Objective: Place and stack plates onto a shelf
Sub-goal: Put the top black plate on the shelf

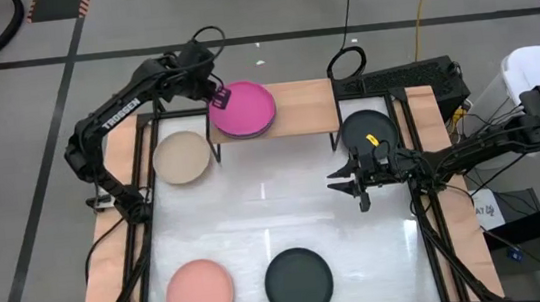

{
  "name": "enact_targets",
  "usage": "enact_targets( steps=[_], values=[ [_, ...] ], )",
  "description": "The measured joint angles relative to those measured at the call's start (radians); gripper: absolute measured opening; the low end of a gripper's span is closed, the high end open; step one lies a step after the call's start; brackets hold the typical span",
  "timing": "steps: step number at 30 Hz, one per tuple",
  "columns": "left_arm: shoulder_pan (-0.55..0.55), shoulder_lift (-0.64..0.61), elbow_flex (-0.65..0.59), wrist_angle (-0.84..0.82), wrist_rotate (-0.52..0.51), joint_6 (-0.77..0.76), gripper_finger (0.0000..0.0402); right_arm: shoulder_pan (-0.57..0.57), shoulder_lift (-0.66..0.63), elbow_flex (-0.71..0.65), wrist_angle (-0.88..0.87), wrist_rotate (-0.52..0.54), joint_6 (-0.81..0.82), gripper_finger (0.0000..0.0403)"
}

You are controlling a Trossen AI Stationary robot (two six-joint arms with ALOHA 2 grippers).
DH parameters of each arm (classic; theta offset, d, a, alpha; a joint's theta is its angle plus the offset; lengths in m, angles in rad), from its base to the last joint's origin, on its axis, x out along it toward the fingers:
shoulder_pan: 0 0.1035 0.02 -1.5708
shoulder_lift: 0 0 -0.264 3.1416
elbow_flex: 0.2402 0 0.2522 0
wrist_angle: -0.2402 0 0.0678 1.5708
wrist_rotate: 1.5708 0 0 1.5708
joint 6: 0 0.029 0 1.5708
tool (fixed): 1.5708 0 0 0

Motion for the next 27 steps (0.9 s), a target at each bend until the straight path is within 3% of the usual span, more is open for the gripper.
enact_targets(
  steps=[11,21,27],
  values=[
    [-0.026,0.000,0.000,-0.008,0.032,0.066,0.0056,0.000,0.000,0.000,0.000,0.000,0.000,0.0116],
    [-0.056,0.000,0.000,-0.002,-0.018,0.080,0.0232,0.000,0.000,0.000,0.000,-0.001,0.000,0.0116],
    [-0.067,-0.042,-0.002,-0.051,-0.016,0.118,0.0257,0.000,0.000,0.000,-0.010,-0.002,0.000,0.0116]
  ],
)
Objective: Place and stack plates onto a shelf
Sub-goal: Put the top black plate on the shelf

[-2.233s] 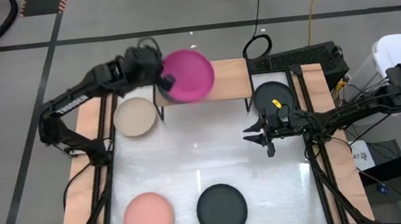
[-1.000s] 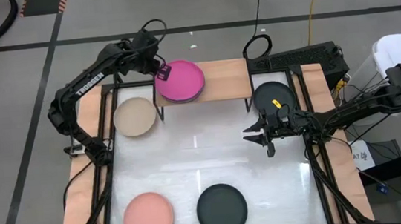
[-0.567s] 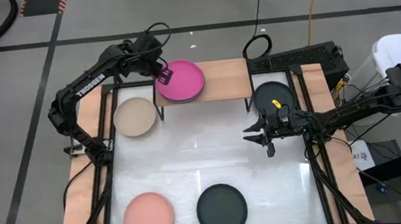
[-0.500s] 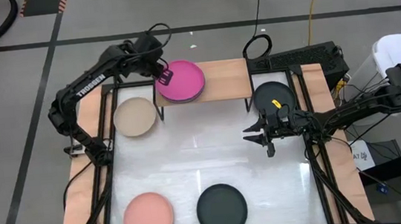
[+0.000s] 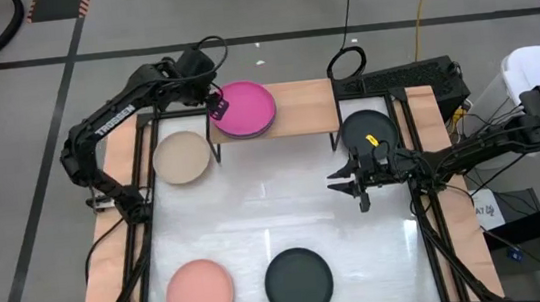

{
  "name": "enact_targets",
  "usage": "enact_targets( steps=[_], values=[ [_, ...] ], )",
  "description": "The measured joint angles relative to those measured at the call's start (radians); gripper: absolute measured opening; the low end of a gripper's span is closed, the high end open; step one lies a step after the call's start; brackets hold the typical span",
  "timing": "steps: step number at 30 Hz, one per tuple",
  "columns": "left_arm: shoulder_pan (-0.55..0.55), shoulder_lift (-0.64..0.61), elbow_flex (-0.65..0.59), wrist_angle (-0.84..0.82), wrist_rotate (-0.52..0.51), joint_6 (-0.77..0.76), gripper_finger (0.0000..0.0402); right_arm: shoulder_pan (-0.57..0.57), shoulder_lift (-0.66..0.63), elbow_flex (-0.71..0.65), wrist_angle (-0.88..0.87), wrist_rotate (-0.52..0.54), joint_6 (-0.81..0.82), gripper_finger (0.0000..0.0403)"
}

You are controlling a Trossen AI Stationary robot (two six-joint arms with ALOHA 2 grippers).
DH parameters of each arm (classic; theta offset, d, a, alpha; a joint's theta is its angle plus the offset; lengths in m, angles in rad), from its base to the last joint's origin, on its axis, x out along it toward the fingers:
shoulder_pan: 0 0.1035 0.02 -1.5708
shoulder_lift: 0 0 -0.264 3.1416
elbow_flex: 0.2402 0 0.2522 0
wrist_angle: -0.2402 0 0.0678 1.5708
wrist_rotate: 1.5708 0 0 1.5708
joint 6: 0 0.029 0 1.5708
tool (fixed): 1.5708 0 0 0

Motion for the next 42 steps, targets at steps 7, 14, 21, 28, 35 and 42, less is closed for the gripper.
enact_targets(
  steps=[7,14,21,28,35,42],
  values=[
    [-0.057,-0.167,0.001,0.004,-0.002,0.013,0.0221,0.000,0.000,0.000,-0.051,0.000,0.000,0.0116],
    [-0.168,-0.391,-0.084,0.043,-0.003,-0.082,0.0186,0.000,0.000,0.000,-0.050,0.000,0.008,0.0116],
    [-0.352,-0.662,-0.410,0.244,-0.058,-0.197,0.0174,-0.001,0.000,0.000,-0.051,0.004,0.047,0.0116],
    [-0.513,-0.871,-0.820,0.637,-0.114,-0.248,0.0174,-0.001,0.000,0.040,-0.204,0.079,0.050,0.0116],
    [-0.640,-0.897,-1.123,1.127,-0.174,-0.205,0.0174,0.001,0.002,0.311,-0.814,0.108,0.044,0.0116],
    [-0.842,-0.832,-1.299,1.629,-0.254,0.004,0.0174,-0.009,0.011,0.487,-1.323,0.209,0.147,0.0116]
  ],
)
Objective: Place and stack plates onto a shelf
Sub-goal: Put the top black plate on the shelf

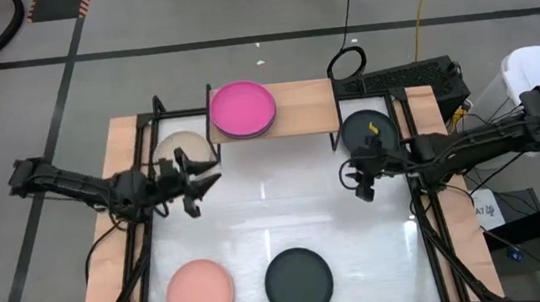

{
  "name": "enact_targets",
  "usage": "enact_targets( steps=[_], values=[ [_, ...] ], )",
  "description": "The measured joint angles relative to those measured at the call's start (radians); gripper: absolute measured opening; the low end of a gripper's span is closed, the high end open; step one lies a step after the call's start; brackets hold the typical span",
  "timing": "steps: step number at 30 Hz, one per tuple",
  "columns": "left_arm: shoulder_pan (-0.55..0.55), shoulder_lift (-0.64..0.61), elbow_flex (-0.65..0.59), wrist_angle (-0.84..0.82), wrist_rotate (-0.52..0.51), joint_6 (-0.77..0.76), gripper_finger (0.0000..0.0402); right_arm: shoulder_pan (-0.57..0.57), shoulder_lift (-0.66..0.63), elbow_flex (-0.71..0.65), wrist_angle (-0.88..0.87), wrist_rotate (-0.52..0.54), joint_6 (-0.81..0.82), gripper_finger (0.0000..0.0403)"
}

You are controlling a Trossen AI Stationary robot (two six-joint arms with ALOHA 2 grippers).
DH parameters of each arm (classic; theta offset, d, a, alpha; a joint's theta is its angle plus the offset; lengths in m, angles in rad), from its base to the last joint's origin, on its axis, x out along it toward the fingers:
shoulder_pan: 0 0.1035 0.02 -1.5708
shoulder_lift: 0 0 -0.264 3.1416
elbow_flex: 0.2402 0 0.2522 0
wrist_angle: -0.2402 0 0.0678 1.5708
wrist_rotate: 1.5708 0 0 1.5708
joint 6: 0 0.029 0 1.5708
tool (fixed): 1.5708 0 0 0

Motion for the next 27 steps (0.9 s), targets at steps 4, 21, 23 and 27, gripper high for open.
enact_targets(
  steps=[4,21,23,27],
  values=[
    [-0.076,0.032,-0.026,0.031,-0.068,0.029,0.0174,-0.039,0.004,-0.015,-0.074,-0.002,0.043,0.0116],
    [-0.119,0.094,-0.028,0.054,-0.110,0.016,0.0174,-0.336,0.313,-0.070,-0.047,0.102,-0.045,0.0116],
    [-0.119,0.094,-0.028,0.051,-0.113,0.016,0.0174,-0.354,0.347,-0.070,-0.032,0.143,-0.050,0.0116],
    [-0.119,0.094,-0.028,0.046,-0.124,0.018,0.0174,-0.385,0.402,-0.070,0.010,0.154,-0.072,0.0116]
  ],
)
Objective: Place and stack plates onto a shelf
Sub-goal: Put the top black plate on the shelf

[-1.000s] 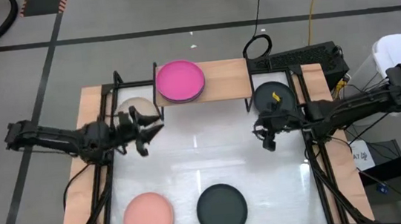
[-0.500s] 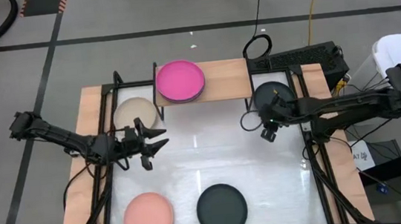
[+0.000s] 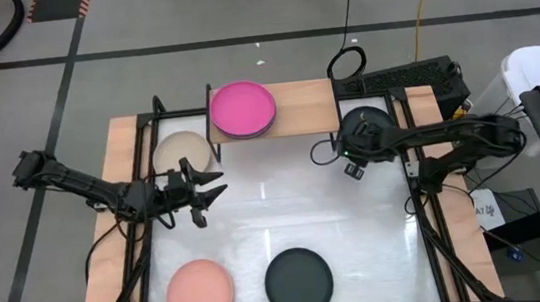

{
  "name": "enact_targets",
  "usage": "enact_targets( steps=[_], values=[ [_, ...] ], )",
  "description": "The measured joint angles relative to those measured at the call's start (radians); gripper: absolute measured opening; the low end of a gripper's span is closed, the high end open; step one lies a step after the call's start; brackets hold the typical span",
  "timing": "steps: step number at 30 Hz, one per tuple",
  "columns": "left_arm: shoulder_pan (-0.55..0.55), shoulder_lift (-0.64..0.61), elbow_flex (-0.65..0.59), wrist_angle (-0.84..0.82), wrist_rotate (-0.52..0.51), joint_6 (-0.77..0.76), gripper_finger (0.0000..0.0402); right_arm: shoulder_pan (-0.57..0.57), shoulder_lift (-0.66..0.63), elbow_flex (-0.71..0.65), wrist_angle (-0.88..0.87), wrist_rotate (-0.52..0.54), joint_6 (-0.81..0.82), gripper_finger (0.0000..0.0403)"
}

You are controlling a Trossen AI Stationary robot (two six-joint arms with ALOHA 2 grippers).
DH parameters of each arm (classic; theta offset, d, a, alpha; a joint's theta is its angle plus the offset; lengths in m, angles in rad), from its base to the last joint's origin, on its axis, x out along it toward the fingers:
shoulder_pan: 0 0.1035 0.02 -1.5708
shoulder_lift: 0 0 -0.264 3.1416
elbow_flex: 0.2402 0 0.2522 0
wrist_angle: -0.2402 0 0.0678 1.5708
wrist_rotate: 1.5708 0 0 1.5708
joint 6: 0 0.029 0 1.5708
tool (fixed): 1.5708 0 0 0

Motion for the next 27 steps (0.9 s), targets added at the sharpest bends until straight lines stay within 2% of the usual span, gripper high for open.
enact_targets(
  steps=[6,12,15,21,27],
  values=[
    [0.000,0.000,0.000,-0.016,-0.002,-0.006,0.0174,-0.022,0.052,0.000,0.038,-0.006,-0.020,0.0104],
    [0.000,0.000,0.000,-0.024,-0.002,-0.011,0.0174,-0.027,0.068,-0.001,0.038,-0.050,-0.015,0.0015],
    [0.000,0.000,0.000,-0.024,-0.002,-0.013,0.0174,-0.026,0.051,-0.001,0.037,-0.042,0.025,0.0010],
    [0.000,0.000,0.000,-0.040,-0.001,-0.023,0.0174,-0.022,-0.046,0.000,0.033,-0.003,0.094,0.0003],
    [0.000,0.000,0.000,-0.049,-0.001,-0.035,0.0174,-0.039,-0.235,-0.001,0.012,0.017,0.204,0.0002]
  ],
)
